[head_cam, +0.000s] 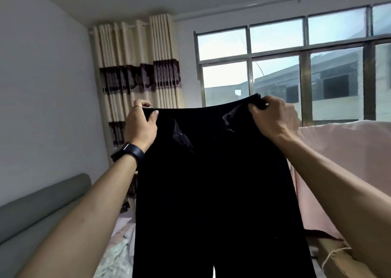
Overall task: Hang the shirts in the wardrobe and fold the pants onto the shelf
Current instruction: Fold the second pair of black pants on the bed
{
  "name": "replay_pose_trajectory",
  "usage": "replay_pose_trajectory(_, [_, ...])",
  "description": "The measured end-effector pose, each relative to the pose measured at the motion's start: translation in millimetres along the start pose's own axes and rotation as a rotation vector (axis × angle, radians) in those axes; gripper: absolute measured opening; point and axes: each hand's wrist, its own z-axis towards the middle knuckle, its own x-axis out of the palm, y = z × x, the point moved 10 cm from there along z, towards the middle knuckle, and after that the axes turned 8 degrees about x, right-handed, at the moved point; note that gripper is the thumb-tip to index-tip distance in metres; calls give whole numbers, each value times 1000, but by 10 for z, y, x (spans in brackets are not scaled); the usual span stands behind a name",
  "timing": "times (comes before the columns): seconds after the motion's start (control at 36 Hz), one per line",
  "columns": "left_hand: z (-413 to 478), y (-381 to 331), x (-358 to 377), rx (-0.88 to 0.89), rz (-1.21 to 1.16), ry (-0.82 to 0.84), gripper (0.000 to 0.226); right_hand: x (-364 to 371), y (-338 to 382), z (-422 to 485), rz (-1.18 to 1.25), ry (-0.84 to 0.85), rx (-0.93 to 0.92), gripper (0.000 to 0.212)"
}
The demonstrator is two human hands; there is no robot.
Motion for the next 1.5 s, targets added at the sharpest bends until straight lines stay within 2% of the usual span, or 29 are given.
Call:
replay_pose_trajectory(0.19, [-632,888,772,-111,47,186,27,1024,-759,-326,-139,156,72,43])
replay_pose_trajectory(0.47, [-2275,2520,2214,-327,12,542,26,2917,-2510,-1267,-303,386,254,38])
replay_pose_trajectory(0.67, [-3269,3358,2826,-419,140,746,18,3676,-3457,-1968,-358,548,427,34])
replay_pose_trajectory(0.72, [-3411,3526,3023,-396,193,794,19,3834,-3661,-2095,-348,562,474,31])
replay_pose_trajectory(0.83, [-3363,3707,3415,-329,263,801,19,4149,-3852,-2030,-268,560,531,22])
replay_pose_trajectory(0.92, [-3236,3845,3657,-342,315,771,17,4430,-3920,-1857,-184,541,583,18])
replay_pose_trajectory(1.0, [-3271,4098,4007,-354,360,817,16,4806,-4064,-1756,-159,522,596,17])
replay_pose_trajectory(1.08, [-3541,4368,4341,-395,351,892,19,5195,-4388,-1838,-161,551,667,20])
replay_pose_trajectory(1.17, [-3963,4775,4660,-500,304,884,16,5686,-4838,-2063,-144,609,713,18])
replay_pose_trajectory(1.19, [-4141,4922,4777,-544,279,882,20,5889,-4995,-2186,-130,676,713,23])
replay_pose_trajectory(1.28, [-4867,5238,5168,-658,94,965,56,6445,-5444,-2784,-79,995,734,95])
replay_pose_trajectory(1.31, [-5176,5293,5289,-674,37,1036,64,6558,-5608,-3033,-97,1084,735,107])
replay_pose_trajectory(1.39, [-6140,5549,5483,-699,26,1196,63,6789,-6094,-3741,-82,1188,726,108])
replay_pose_trajectory(1.5, [-7304,5628,5489,-581,179,1454,65,6758,-6650,-4635,-197,1243,766,99])
